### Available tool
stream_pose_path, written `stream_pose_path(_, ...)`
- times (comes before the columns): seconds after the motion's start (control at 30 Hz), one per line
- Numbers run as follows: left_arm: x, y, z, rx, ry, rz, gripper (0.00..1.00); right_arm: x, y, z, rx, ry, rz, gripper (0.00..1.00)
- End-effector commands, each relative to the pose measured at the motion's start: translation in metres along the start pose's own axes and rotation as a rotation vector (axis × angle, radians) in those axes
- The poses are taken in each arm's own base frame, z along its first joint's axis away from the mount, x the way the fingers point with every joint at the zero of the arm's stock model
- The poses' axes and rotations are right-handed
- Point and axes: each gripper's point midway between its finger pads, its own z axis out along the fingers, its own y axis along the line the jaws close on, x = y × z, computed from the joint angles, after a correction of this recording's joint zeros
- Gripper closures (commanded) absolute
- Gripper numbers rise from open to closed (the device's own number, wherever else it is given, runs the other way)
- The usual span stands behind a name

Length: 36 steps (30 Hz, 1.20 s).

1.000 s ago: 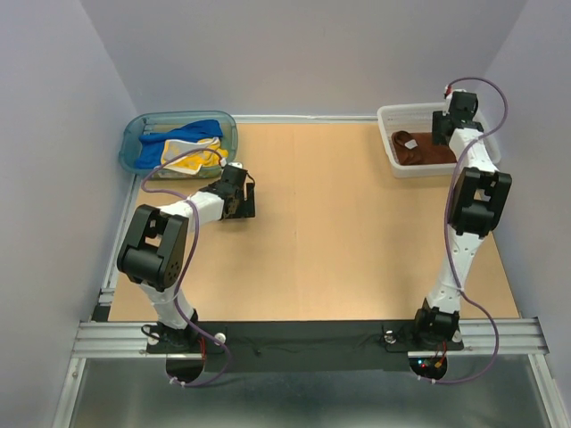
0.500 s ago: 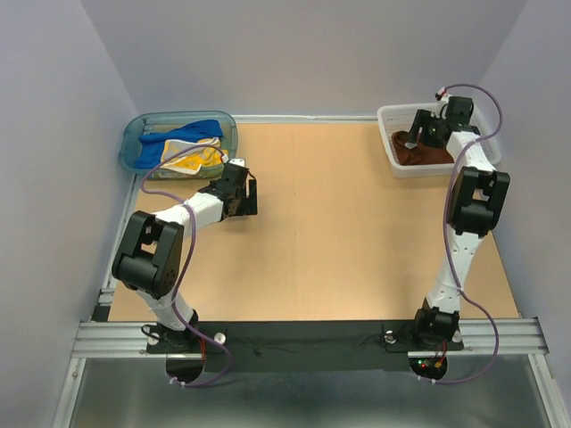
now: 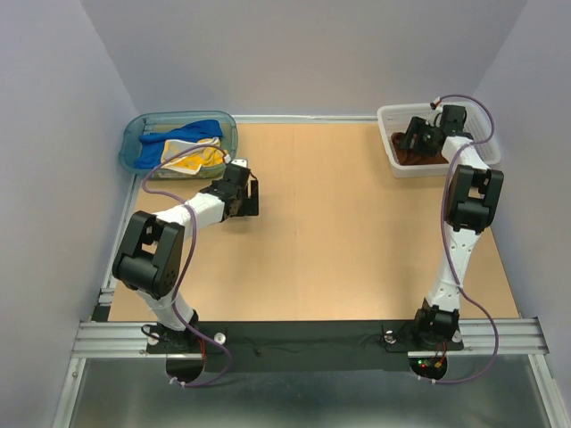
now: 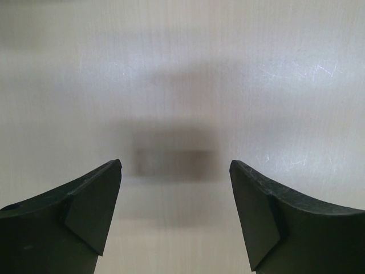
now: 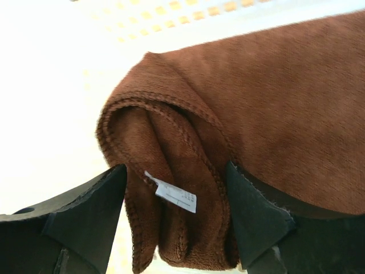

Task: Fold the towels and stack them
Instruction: Neatly place the folded towel into the bin

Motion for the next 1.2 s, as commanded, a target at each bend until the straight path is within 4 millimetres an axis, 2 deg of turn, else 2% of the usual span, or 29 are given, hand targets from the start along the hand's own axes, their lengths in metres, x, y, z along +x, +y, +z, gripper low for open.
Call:
stream_pose_path(0.0,-0.024,-0.006,-0.013,0.019,-0.060,0.000,0.12,-0.026,0.024,-0.013,-0.117,-0.069,-0.022,0.25)
stream_pose_path(0.1,-0.023,-0.006,-0.013,0.021,-0.057,0.002,0.12,-0.026,0.034,-0.016,-0.171,-0.063,-0.011,0.28)
stream_pose_path(0.27,-0.023,-0.008,-0.014,0.024,-0.057,0.007,0.12,-0.025,0.059,-0.023,-0.304,-0.042,0.019,0.37)
stream_pose_path(0.4,-0.022,-0.009,-0.014,0.026,-0.057,0.011,0.12,-0.033,0.075,-0.034,-0.381,-0.050,0.012,0.44)
stream_pose_path(0.5,-0.023,-0.010,-0.015,0.028,-0.058,0.013,0.12,-0.045,0.080,-0.044,-0.385,-0.076,-0.011,0.44)
stream_pose_path(0.73,-0.023,-0.010,-0.015,0.024,-0.059,0.018,0.12,-0.076,0.049,-0.060,-0.168,-0.183,-0.090,0.44)
stream_pose_path(0.87,-0.020,-0.011,-0.013,0.022,-0.052,0.021,0.12,-0.086,0.041,-0.067,-0.143,-0.208,-0.112,0.44)
stream_pose_path(0.97,-0.019,-0.011,-0.012,0.022,-0.047,0.024,0.12,-0.092,0.024,-0.068,-0.061,-0.228,-0.103,0.44)
stream_pose_path(1.0,-0.019,-0.011,-0.012,0.021,-0.048,0.025,0.12,-0.097,0.010,-0.069,0.020,-0.245,-0.096,0.47)
stream_pose_path(1.1,-0.018,-0.011,-0.012,0.018,-0.046,0.028,0.12,-0.096,-0.011,-0.065,0.122,-0.248,-0.112,0.54)
stream_pose_path(1.17,-0.018,-0.011,-0.011,0.019,-0.044,0.028,0.12,-0.094,-0.025,-0.060,0.183,-0.243,-0.129,0.62)
